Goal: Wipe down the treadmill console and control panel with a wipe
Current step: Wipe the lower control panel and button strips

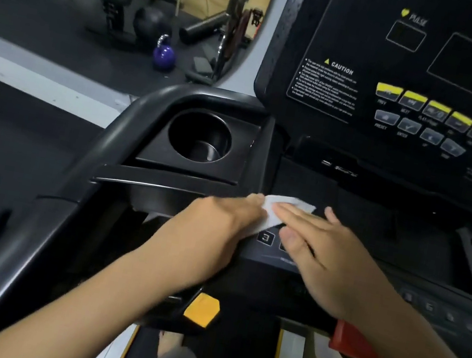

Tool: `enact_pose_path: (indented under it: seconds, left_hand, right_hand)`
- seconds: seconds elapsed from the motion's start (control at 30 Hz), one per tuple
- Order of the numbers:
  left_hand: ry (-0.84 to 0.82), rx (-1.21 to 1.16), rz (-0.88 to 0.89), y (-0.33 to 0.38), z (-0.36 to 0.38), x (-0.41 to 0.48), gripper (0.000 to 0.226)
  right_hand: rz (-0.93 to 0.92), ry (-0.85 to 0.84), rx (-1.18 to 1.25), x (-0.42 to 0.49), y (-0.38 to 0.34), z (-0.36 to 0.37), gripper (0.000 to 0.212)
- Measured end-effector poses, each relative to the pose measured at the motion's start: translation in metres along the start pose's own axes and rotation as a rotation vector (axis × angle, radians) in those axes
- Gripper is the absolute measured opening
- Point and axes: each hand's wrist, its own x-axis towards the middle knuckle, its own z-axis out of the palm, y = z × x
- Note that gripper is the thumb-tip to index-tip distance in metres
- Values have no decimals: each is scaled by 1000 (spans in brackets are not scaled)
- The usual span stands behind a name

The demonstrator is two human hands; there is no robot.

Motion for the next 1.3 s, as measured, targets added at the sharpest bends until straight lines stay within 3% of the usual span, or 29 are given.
enact_pose_path:
  seconds: [0.17,0.33,0.47,0.67,0.83,0.93,1.1,1.3]
  left_hand:
    - [-40,47,-64,25,-1,-43,67]
    - [-7,222,-176,54,8,-49,39]
    - [-32,233,-317,56,21,-24,51]
    - [-26,130,-360,84,14,-88,53]
    - [-30,196,-346,77,24,-57,56]
    - [-64,211,-256,77,27,-26,51]
    - [-101,129,-86,79,29,-65,45]
    - [-90,115,-286,49,14,-52,55]
  right_hand:
    - [-157,49,-332,-53,-20,27,67]
    - [-141,25,-356,-56,-14,30,69]
    - [-123,74,-343,-28,-2,25,68]
    - [-313,68,-350,-82,-7,64,70]
    - [-196,103,-371,-55,-1,34,73]
    - [-94,112,-375,-51,7,24,64]
    - [-137,152,-359,-105,1,53,67]
    - [-57,81,-328,-65,-19,42,65]
